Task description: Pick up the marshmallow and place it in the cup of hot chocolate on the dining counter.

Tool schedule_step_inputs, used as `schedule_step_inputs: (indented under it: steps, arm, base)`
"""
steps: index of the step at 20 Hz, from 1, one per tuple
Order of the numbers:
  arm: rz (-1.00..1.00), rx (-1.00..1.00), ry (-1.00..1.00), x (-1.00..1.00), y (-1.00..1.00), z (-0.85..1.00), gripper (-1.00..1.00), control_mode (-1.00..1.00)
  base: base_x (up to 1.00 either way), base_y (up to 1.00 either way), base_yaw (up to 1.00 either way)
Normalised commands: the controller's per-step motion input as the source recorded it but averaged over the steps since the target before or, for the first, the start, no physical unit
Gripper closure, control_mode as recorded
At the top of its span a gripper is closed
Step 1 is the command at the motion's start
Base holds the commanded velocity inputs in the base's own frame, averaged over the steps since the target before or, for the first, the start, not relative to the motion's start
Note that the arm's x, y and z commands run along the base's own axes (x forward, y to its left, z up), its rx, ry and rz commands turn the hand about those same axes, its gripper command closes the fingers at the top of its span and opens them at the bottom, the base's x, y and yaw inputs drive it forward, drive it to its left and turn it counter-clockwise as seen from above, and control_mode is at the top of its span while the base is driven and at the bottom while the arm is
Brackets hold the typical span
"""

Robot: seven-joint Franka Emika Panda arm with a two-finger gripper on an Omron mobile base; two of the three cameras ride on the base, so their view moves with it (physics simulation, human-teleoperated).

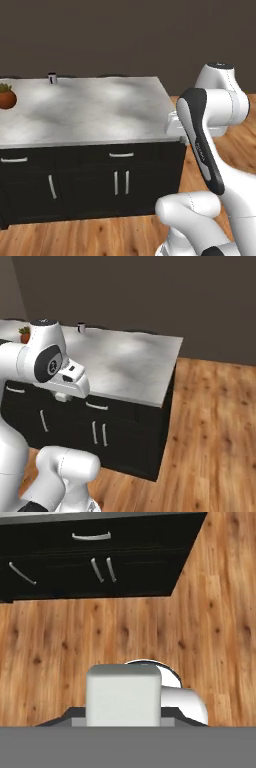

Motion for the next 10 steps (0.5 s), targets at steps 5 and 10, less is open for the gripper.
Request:
schedule_step_inputs:
  steps: [5, 10]
  arm:
    - [0.00, 0.00, 0.00, 0.00, 0.00, 0.00, 1.00, 1.00]
    - [0.00, 0.00, 0.00, 0.00, 0.00, 0.00, 1.00, 1.00]
  base:
    - [0.00, -1.00, 0.20]
    - [0.01, -1.00, 0.20]
